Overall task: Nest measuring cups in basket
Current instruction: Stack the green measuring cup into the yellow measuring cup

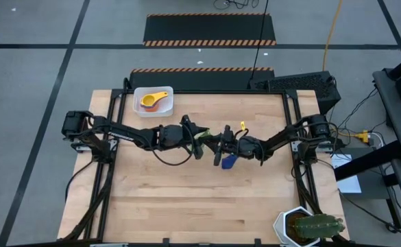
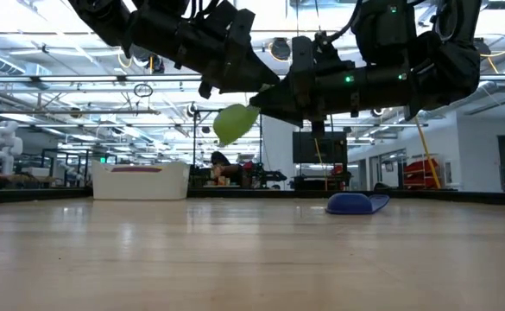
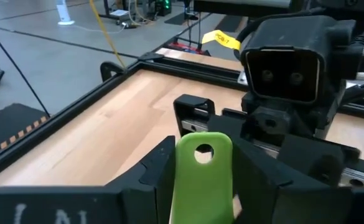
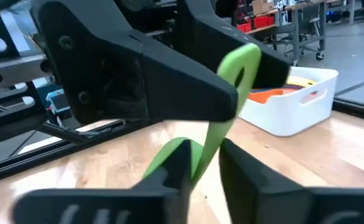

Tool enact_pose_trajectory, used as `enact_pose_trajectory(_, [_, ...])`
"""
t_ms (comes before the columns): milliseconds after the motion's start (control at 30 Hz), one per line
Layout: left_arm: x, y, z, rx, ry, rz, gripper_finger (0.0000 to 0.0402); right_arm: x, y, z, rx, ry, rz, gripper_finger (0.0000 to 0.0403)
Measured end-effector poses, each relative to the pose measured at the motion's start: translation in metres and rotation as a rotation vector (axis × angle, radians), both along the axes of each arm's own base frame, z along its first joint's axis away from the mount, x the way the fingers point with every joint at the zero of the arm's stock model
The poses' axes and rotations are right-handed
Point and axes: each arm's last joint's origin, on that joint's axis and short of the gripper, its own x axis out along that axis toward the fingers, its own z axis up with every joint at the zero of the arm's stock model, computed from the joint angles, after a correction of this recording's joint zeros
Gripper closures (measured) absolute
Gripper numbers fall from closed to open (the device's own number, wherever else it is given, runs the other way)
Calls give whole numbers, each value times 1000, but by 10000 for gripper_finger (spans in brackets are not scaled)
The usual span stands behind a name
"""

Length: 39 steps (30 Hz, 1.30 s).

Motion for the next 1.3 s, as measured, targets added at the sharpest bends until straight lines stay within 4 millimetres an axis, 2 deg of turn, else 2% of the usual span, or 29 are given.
enact_pose_trajectory(133, [1, -3, 1, -32, -20, -42, 264, 0, -1, -1, -31, 22, -5, 395])
enact_pose_trajectory(233, [0, -5, 3, -48, -29, -104, 240, 0, -1, -1, -36, 23, 3, 396])
enact_pose_trajectory(333, [-6, -9, 15, -33, -41, -128, 210, -3, -1, 0, -55, 31, 0, 400])
enact_pose_trajectory(500, [-29, -12, 40, -18, 0, -117, 168, -21, -3, 8, -85, 28, -8, 401])
enact_pose_trajectory(633, [-51, -16, 52, -13, 82, -96, 161, -40, -2, 20, -126, -6, 56, 402])
enact_pose_trajectory(767, [-57, -21, 48, 19, 145, -104, 173, -59, 0, 32, -145, -63, 133, 402])
enact_pose_trajectory(933, [-55, -23, 39, 28, 164, -120, 190, -75, 3, 43, -171, -123, 227, 402])
enact_pose_trajectory(1033, [-55, -25, 35, 43, 188, -161, 194, -79, 5, 47, -182, -144, 273, 402])
enact_pose_trajectory(1300, [-32, -46, 15, 167, 155, -282, 193, -80, 9, 49, -248, -155, 307, 403])
